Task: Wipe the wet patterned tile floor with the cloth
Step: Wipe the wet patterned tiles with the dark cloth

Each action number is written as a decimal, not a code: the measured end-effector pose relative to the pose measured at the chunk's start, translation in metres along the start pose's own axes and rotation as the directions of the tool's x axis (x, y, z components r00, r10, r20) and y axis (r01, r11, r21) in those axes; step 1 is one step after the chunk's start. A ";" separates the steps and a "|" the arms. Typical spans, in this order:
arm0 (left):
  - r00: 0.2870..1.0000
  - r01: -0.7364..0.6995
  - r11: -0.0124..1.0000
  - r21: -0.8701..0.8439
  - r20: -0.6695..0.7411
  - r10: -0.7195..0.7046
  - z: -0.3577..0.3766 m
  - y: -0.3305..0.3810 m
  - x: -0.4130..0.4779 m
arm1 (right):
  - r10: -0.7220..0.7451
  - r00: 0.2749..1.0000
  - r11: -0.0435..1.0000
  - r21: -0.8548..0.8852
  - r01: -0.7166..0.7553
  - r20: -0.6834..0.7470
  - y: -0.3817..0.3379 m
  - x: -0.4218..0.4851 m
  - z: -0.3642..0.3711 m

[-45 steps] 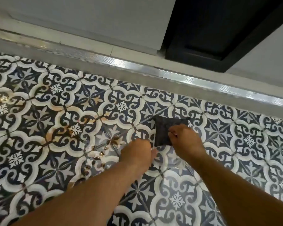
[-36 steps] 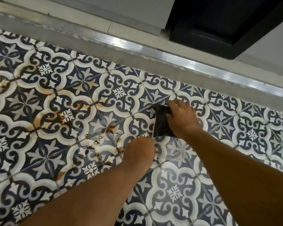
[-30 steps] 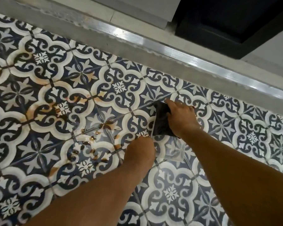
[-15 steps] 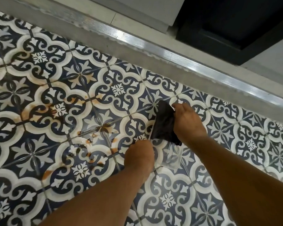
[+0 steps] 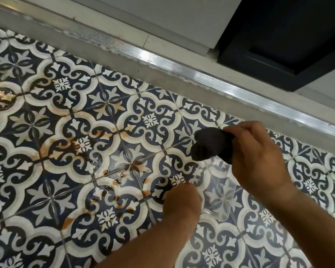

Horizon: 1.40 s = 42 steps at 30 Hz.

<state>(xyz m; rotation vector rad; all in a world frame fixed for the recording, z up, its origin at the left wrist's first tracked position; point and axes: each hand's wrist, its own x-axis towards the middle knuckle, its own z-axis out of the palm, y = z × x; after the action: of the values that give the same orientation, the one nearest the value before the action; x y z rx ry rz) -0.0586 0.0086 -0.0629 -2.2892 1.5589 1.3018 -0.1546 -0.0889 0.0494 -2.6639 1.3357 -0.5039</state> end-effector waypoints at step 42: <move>0.980 -0.164 0.655 0.738 0.047 0.192 -0.204 -0.194 0.090 | 0.473 0.790 0.881 -0.197 -0.431 0.390 -0.029 0.040 0.209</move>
<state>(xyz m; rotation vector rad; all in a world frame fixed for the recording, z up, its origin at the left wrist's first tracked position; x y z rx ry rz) 0.2279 -0.0643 -0.0668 -1.6581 1.8914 0.4594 -0.0376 -0.1121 -0.1298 -2.1977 1.7880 0.2043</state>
